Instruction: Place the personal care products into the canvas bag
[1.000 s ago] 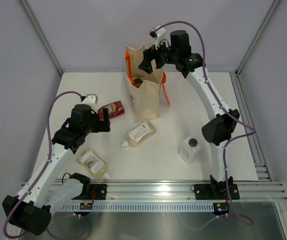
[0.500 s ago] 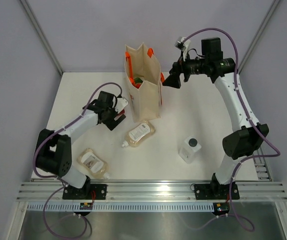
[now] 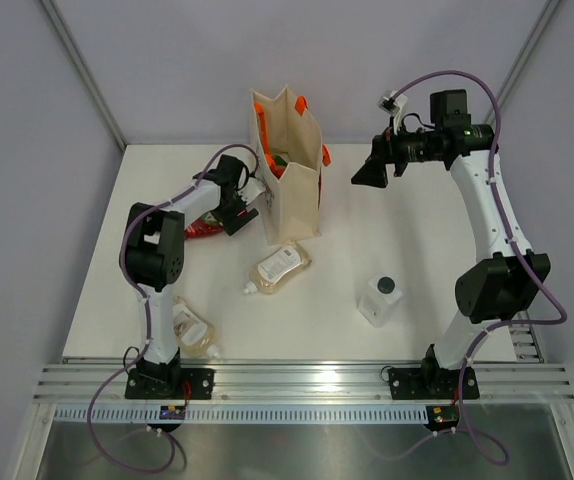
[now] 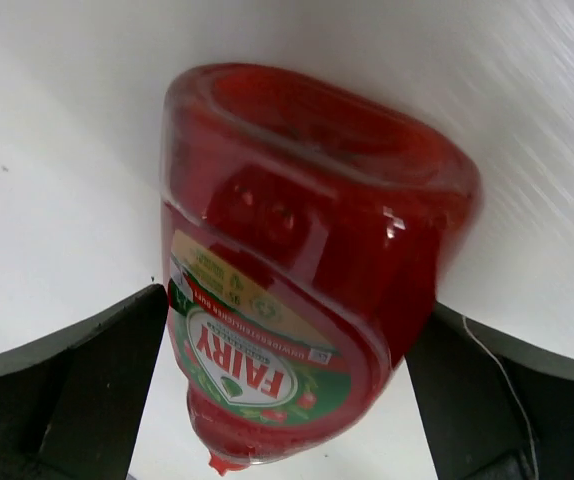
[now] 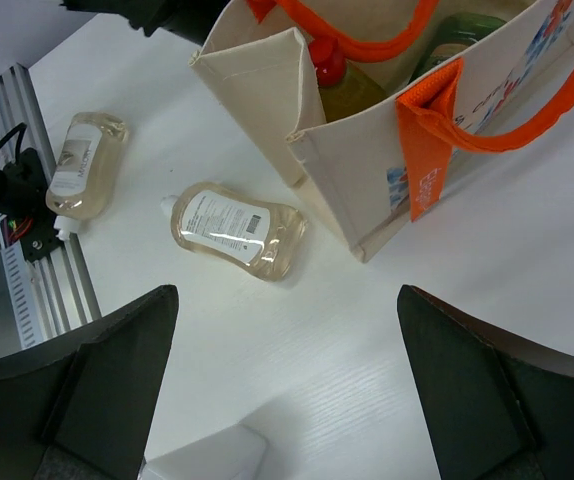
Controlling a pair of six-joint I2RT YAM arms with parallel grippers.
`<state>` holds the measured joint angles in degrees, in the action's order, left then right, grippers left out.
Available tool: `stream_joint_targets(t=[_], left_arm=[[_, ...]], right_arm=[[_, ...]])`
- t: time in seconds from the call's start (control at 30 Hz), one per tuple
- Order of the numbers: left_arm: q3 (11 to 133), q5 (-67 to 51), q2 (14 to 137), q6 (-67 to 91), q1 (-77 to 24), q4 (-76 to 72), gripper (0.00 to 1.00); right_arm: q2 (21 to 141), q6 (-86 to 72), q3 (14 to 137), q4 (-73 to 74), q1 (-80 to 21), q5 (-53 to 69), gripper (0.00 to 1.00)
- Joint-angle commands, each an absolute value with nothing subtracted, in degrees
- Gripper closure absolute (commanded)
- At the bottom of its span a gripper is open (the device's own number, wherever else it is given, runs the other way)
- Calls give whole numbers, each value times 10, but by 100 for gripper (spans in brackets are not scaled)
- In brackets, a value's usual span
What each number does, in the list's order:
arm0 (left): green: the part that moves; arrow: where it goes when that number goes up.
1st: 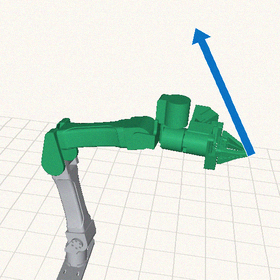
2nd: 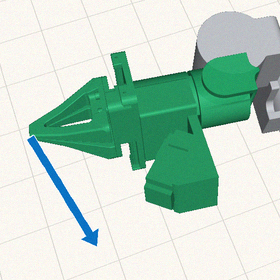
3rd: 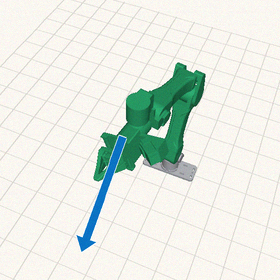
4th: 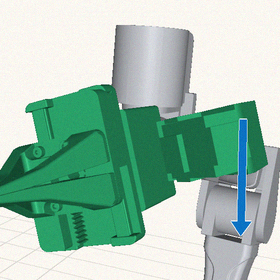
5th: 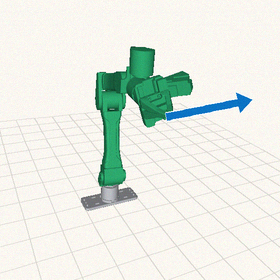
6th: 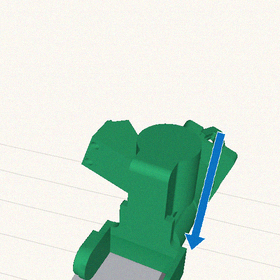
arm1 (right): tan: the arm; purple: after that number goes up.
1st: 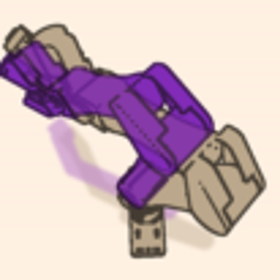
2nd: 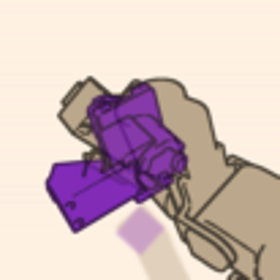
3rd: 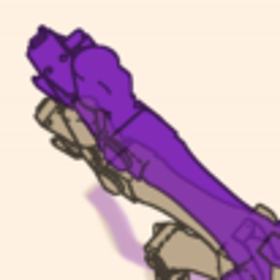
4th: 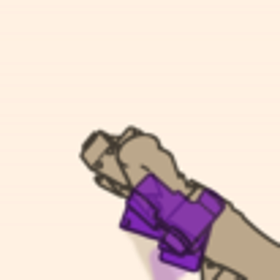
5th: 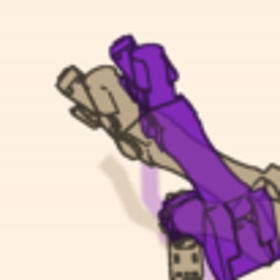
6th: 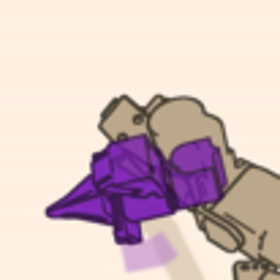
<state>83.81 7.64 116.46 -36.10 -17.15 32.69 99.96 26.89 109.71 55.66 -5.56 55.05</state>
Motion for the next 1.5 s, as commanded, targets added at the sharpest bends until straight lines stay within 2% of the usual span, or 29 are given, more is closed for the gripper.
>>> stream_joint_targets(t=[0.0,0.3,0.4,0.5,0.53,0.6,0.63,0.67,0.83,1.03,1.17,1.3,1.33,1.37,1.47], left_arm=[[932,40,1217,-334,-156,423,3],[890,41,1222,-317,-137,425,5],[898,40,1226,-285,-123,439,10],[929,36,1244,-235,-104,492,20],[957,28,1260,-202,-97,509,31],[978,18,1273,-169,-80,551,42],[984,2,1278,-142,-75,558,56],[980,-24,1276,-130,-69,562,60],[917,-184,1234,-30,-22,519,68],[872,-330,1217,53,21,474,68],[853,-415,1205,94,45,430,73],[818,-503,1184,170,67,347,84],[801,-530,1174,183,70,311,94],[792,-544,1171,198,77,290,98],[759,-595,1155,256,85,206,100]], right_arm=[[967,244,1087,542,-53,574,1],[967,201,1072,519,-41,601,0],[971,193,1073,518,-37,613,0],[971,188,1071,518,-34,623,1],[971,187,1071,518,-34,628,1],[969,185,1063,514,-34,633,0],[967,183,1059,513,-34,638,1],[964,182,1051,511,-34,640,1],[947,181,1024,507,-34,649,1],[928,174,984,500,-33,666,0],[922,179,967,513,-35,686,0],[927,231,962,562,-34,715,1],[930,237,958,569,-34,718,1],[929,242,955,577,-34,718,1],[926,250,944,582,-34,716,0]])
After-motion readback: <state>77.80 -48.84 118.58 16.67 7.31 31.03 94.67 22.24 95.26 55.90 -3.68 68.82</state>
